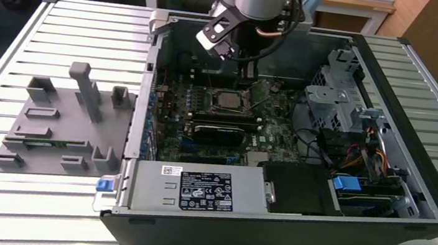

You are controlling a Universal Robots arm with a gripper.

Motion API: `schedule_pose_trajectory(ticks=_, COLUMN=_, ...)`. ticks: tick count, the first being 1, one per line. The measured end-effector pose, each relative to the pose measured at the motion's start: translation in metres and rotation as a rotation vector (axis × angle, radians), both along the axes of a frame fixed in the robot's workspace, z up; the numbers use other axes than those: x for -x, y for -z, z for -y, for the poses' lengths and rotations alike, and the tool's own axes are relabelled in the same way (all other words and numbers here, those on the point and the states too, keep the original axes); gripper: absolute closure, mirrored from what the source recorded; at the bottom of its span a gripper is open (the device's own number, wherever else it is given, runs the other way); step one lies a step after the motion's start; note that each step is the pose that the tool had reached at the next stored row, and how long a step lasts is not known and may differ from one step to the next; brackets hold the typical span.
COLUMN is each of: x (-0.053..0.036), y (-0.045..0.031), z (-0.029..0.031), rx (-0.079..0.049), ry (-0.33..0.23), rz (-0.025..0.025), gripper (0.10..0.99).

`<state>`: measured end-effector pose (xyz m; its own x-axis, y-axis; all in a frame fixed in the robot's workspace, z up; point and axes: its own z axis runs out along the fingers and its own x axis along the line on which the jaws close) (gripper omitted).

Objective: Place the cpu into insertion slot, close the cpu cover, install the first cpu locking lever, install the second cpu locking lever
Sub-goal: 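Close the cpu cover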

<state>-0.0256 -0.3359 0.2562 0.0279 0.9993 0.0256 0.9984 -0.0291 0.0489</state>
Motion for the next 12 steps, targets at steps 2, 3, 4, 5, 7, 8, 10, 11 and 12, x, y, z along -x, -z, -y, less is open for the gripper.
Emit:
schedule_pose_trajectory(ticks=2, x=-0.0004, y=-0.0031, z=0.0000, rx=-0.006, ry=0.000, rz=-0.0017, gripper=0.969)
schedule_pose_trajectory(ticks=3, x=-0.0005, y=-0.0057, z=0.0000, rx=-0.009, ry=0.000, rz=-0.0022, gripper=0.969)
schedule_pose_trajectory(ticks=4, x=-0.0008, y=-0.0081, z=0.0000, rx=-0.010, ry=0.000, rz=-0.0030, gripper=0.969)
schedule_pose_trajectory(ticks=5, x=-0.0017, y=-0.0092, z=0.0000, rx=-0.010, ry=0.000, rz=-0.0043, gripper=0.969)
schedule_pose_trajectory(ticks=7, x=-0.0073, y=-0.0093, z=-0.0001, rx=-0.010, ry=0.000, rz=-0.0072, gripper=0.969)
schedule_pose_trajectory(ticks=8, x=-0.0118, y=-0.0094, z=0.0000, rx=-0.010, ry=0.000, rz=-0.0096, gripper=0.969)
schedule_pose_trajectory(ticks=10, x=-0.0206, y=-0.0092, z=-0.0001, rx=-0.010, ry=0.000, rz=-0.0138, gripper=0.969)
schedule_pose_trajectory(ticks=11, x=-0.0240, y=-0.0090, z=-0.0001, rx=-0.010, ry=0.000, rz=-0.0153, gripper=0.969)
schedule_pose_trajectory(ticks=12, x=-0.0262, y=-0.0089, z=-0.0002, rx=-0.010, ry=-0.002, rz=-0.0158, gripper=0.969)
